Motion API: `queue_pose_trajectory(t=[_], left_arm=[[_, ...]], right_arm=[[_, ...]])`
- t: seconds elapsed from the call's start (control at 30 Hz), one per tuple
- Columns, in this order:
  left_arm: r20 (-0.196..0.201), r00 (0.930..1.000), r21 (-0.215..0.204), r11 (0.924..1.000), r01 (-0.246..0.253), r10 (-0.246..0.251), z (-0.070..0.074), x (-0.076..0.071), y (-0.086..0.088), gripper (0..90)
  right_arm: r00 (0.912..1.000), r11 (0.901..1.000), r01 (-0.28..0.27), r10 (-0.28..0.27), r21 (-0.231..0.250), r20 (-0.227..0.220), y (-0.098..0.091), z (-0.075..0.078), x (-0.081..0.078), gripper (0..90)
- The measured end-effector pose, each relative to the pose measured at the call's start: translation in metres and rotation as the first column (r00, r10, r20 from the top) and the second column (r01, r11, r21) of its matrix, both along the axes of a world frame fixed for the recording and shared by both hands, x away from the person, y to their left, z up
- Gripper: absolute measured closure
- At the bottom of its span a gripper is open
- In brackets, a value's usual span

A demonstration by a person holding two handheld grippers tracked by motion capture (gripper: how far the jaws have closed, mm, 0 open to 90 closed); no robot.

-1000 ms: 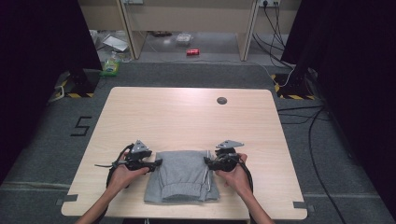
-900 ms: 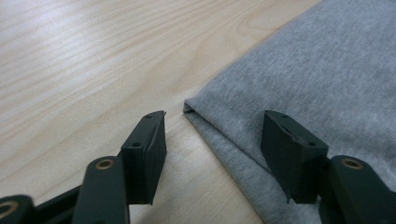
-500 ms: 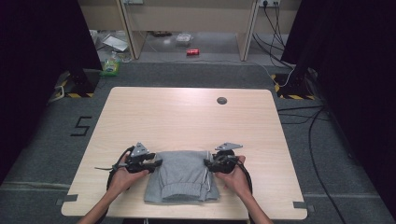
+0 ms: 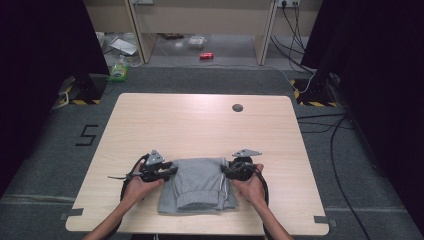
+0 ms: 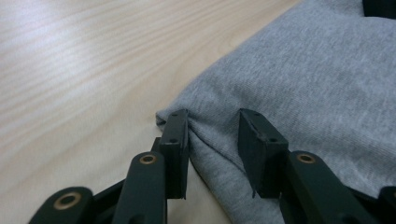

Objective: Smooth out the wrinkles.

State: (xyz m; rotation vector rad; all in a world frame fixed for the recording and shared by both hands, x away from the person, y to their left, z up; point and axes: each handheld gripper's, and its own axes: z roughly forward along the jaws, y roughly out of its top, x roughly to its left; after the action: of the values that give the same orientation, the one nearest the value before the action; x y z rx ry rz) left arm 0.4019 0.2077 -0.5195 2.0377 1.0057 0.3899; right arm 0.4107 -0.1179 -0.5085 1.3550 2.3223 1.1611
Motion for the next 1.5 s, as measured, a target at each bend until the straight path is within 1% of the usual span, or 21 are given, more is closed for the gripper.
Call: queue_pose_trajectory(t=[0.17, 0.23, 0.33, 0.5, 0.6, 0.73, 0.87, 0.93, 1.1, 1.27, 1.37, 1.43, 1.5], left_arm=[[-0.008, 0.9998, 0.000, 0.9998, -0.018, 0.018, 0.001, 0.020, -0.008, 62.5], [-0.001, 0.9996, 0.010, 0.9996, -0.028, 0.028, 0.001, 0.027, -0.011, 62.3], [-0.005, 0.9994, 0.005, 0.9994, -0.034, 0.034, 0.001, 0.034, -0.015, 62.2], [-0.010, 0.9991, 0.006, 0.9991, -0.042, 0.042, 0.002, 0.047, -0.017, 61.2], [-0.008, 0.9985, 0.005, 0.9985, -0.054, 0.054, 0.001, 0.054, -0.018, 61.2], [-0.010, 0.9978, 0.006, 0.9979, -0.065, 0.065, 0.002, 0.064, -0.019, 61.2], [-0.005, 0.9976, 0.003, 0.9976, -0.069, 0.069, 0.001, 0.074, -0.019, 60.8], [-0.007, 0.9972, 0.004, 0.9972, -0.074, 0.075, 0.001, 0.078, -0.018, 60.7], [-0.007, 0.9965, 0.005, 0.9965, -0.084, 0.084, 0.001, 0.084, -0.019, 60.6], [-0.004, 0.9962, 0.005, 0.9962, -0.087, 0.087, 0.001, 0.085, -0.019, 59.7], [0.003, 0.9954, 0.001, 0.9954, -0.096, 0.096, 0.000, 0.084, -0.018, 57.7], [-0.002, 0.9945, 0.000, 0.9945, -0.105, 0.105, 0.000, 0.085, -0.017, 55.6], [-0.013, 0.9931, 0.004, 0.9932, -0.116, 0.117, 0.001, 0.085, -0.015, 50.4]], right_arm=[[0.9994, 0.9993, 0.035, -0.035, 0.015, 0.000, -0.008, -0.001, 0.017, 63.6], [0.9989, 0.9988, 0.045, -0.045, 0.017, 0.007, -0.011, -0.001, 0.023, 63.5], [0.9984, 0.9985, 0.054, -0.054, 0.010, 0.014, -0.015, -0.001, 0.031, 62.7], [0.9975, 0.9974, 0.070, -0.070, 0.018, 0.012, -0.020, -0.002, 0.045, 61.5], [0.9964, 0.9962, 0.083, -0.083, 0.027, 0.016, -0.021, -0.003, 0.053, 61.1], [0.9952, 0.9952, 0.095, -0.096, 0.024, 0.023, -0.021, -0.003, 0.063, 61.0], [0.9947, 0.9948, 0.100, -0.100, 0.020, 0.022, -0.021, -0.003, 0.072, 60.1], [0.9935, 0.9934, 0.111, -0.112, 0.029, 0.020, -0.021, -0.004, 0.075, 59.8], [0.9916, 0.9911, 0.126, -0.127, 0.042, 0.023, -0.021, -0.005, 0.081, 58.7], [0.9908, 0.9908, 0.132, -0.133, 0.028, 0.026, -0.020, -0.004, 0.084, 57.0], [0.9897, 0.9904, 0.137, -0.138, 0.017, 0.039, -0.019, -0.004, 0.083, 54.6], [0.9869, 0.9868, 0.159, -0.160, 0.029, 0.022, -0.020, -0.004, 0.082, 49.1], [0.9836, 0.9824, 0.180, -0.181, 0.048, 0.003, -0.023, -0.002, 0.081, 45.4]])
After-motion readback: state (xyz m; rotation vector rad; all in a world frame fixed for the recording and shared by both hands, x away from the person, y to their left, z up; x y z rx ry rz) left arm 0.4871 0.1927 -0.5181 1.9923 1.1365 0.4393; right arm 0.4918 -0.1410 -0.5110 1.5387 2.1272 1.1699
